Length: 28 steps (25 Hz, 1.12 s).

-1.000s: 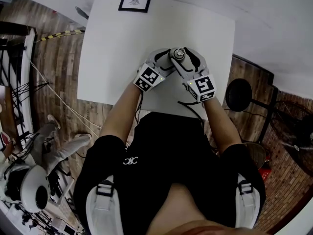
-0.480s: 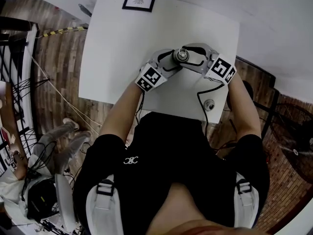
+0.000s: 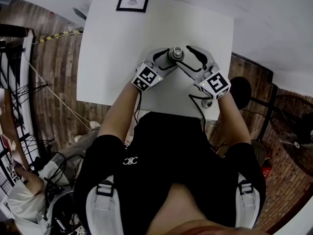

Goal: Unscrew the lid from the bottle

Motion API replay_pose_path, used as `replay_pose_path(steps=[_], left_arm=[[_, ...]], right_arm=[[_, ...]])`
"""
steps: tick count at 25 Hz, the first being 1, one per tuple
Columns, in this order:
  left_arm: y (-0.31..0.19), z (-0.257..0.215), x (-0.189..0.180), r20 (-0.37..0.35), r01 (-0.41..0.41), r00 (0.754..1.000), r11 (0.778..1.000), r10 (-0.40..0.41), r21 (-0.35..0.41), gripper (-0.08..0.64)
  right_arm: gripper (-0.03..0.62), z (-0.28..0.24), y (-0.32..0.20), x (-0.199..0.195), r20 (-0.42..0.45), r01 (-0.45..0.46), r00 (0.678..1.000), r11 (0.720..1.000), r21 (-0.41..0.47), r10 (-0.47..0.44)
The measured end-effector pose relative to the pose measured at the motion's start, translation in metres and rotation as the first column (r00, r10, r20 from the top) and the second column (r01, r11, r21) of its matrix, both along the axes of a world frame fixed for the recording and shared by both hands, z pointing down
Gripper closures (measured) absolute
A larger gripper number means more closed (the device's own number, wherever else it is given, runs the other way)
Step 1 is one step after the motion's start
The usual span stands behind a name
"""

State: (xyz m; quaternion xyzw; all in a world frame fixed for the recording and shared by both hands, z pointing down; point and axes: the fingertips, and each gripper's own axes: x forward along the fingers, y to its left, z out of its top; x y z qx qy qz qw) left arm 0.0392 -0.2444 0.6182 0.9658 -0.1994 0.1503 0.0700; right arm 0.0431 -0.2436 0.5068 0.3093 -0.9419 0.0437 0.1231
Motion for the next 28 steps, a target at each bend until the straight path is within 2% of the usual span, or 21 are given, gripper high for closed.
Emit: replay_pose_path(steps=[2, 4, 7, 12, 19, 21, 23, 28], left_arm=[[-0.001, 0.001, 0.0, 0.002, 0.004, 1.0, 1.0, -0.004, -0.001, 0.204], [-0.001, 0.001, 0.001, 0.004, 0.009, 1.0, 1.0, -0.009, -0.002, 0.204], [0.001, -0.001, 0.0, 0.007, 0.013, 1.0, 1.0, -0.013, -0.003, 0.204], [-0.006, 0.008, 0.001, 0.013, 0.02, 1.0, 1.0, -0.02, -0.011, 0.204], [-0.005, 0.01, 0.005, 0.015, 0.018, 1.0, 1.0, -0.018, -0.012, 0.204], [-0.006, 0.009, 0.002, 0.014, 0.017, 1.0, 1.0, -0.017, -0.011, 0.204], [-0.007, 0.008, 0.0, 0.013, 0.017, 1.0, 1.0, -0.017, -0.01, 0.204], [-0.005, 0.008, 0.003, 0.006, 0.011, 1.0, 1.0, -0.011, -0.013, 0.204]], right_arm=[[0.348, 0.002, 0.0, 0.006, 0.062, -0.162, 0.985, 0.987, 0.008, 0.161], [0.348, 0.009, 0.003, 0.011, 0.107, -0.303, 0.947, 0.953, -0.019, 0.303], [0.348, 0.022, 0.008, 0.008, 0.096, -0.44, 0.892, 0.897, -0.049, 0.442], [0.348, 0.041, -0.006, 0.002, 0.053, -0.562, 0.825, 0.827, -0.03, 0.563], [0.351, 0.044, -0.014, 0.0, 0.026, -0.628, 0.778, 0.778, -0.008, 0.628], [0.353, 0.044, -0.015, -0.001, 0.019, -0.618, 0.786, 0.786, -0.005, 0.618], [0.354, 0.045, -0.015, -0.002, 0.001, -0.584, 0.812, 0.812, 0.0, 0.584], [0.354, 0.047, -0.013, -0.002, 0.013, -0.405, 0.914, 0.914, -0.021, 0.406]])
